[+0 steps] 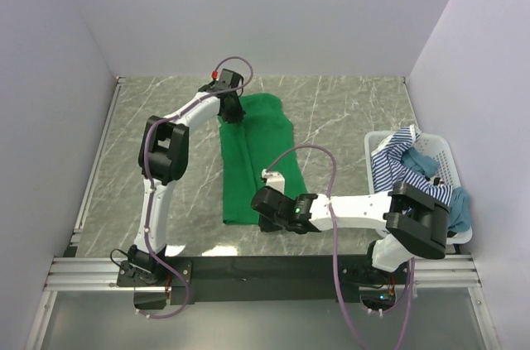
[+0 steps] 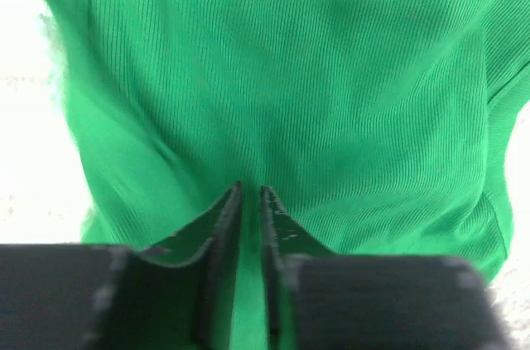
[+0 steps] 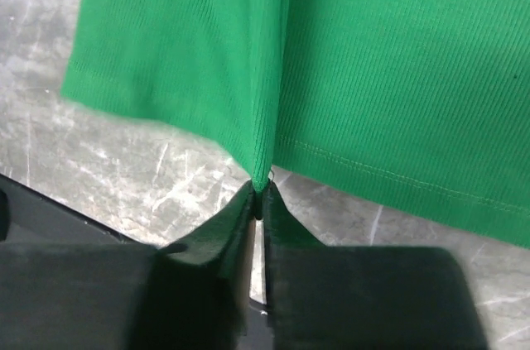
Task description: Fold and stack the tank tops
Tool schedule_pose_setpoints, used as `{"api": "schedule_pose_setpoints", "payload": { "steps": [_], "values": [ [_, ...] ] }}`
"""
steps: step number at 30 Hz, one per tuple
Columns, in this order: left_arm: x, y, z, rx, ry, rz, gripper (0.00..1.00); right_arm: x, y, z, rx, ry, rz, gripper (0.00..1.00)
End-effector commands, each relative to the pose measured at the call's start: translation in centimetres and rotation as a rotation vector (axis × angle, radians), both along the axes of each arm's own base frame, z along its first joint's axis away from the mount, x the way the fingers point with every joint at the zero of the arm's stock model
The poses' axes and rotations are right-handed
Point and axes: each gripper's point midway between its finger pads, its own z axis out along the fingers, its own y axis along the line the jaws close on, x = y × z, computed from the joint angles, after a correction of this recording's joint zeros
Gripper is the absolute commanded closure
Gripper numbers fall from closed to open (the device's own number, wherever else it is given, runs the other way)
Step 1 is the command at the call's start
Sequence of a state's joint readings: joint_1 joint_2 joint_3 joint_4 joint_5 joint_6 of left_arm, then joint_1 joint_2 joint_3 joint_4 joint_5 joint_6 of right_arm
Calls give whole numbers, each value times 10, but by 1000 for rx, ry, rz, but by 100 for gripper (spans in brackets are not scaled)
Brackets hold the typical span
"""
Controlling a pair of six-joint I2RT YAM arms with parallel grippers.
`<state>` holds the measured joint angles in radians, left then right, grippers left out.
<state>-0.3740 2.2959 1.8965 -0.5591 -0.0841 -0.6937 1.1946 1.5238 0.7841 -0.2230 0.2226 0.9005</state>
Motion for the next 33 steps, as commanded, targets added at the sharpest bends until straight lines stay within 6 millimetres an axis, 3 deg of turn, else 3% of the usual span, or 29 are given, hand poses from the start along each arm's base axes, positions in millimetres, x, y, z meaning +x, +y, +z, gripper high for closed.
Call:
{"api": "schedule_pose_setpoints", "payload": {
  "steps": [1,2,3,8,12,15,17,18,19,20,21,23,24,25,26,27,28,29,30,32,33],
  "values": [
    [24,-13,17,-43,-106,-6,77,-2,-6,7,19,1,-26,84],
    [24,-14,21,-46,-116,-11,73,-2,-8,8,22,0,-33,82],
    [27,-16,25,-55,-134,-18,63,-1,-10,8,18,-3,-42,79],
    [33,-28,43,-95,-175,-52,44,2,-19,17,14,-19,-76,68],
    [37,-32,75,-125,-237,-69,31,12,-21,47,58,-71,-110,56],
    [37,-24,104,-121,-278,-49,30,34,-30,73,86,-119,-161,54],
    [31,-12,123,-117,-288,-6,31,63,-41,86,102,-136,-199,54],
    [30,-2,127,-115,-293,22,32,78,-39,101,132,-156,-210,55],
    [21,4,117,-117,-260,49,33,92,-37,107,128,-188,-193,55],
    [13,12,139,-133,-294,74,33,114,-42,114,130,-205,-222,56],
    [8,23,141,-126,-292,120,34,132,-31,139,167,-244,-218,56],
    [-21,35,142,-161,-276,177,36,163,-24,128,117,-237,-185,58],
    [-31,39,141,-172,-271,208,41,183,-11,148,151,-264,-179,60],
    [-56,43,109,-185,-196,235,43,197,-2,127,119,-235,-149,60],
    [-70,47,129,-227,-238,247,45,209,5,125,127,-228,-142,61],
    [-94,53,98,-220,-183,260,53,230,16,117,135,-212,-128,61],
    [-106,54,96,-243,-174,268,54,239,18,111,126,-197,-127,61],
    [-118,57,107,-265,-197,264,55,249,23,107,123,-189,-126,62],
    [-139,60,86,-250,-150,261,59,266,29,99,121,-177,-126,62],
    [-161,58,89,-284,-149,229,61,279,32,87,109,-158,-122,62],
    [-179,59,71,-275,-108,218,61,289,36,79,106,-152,-123,61]
  ]
}}
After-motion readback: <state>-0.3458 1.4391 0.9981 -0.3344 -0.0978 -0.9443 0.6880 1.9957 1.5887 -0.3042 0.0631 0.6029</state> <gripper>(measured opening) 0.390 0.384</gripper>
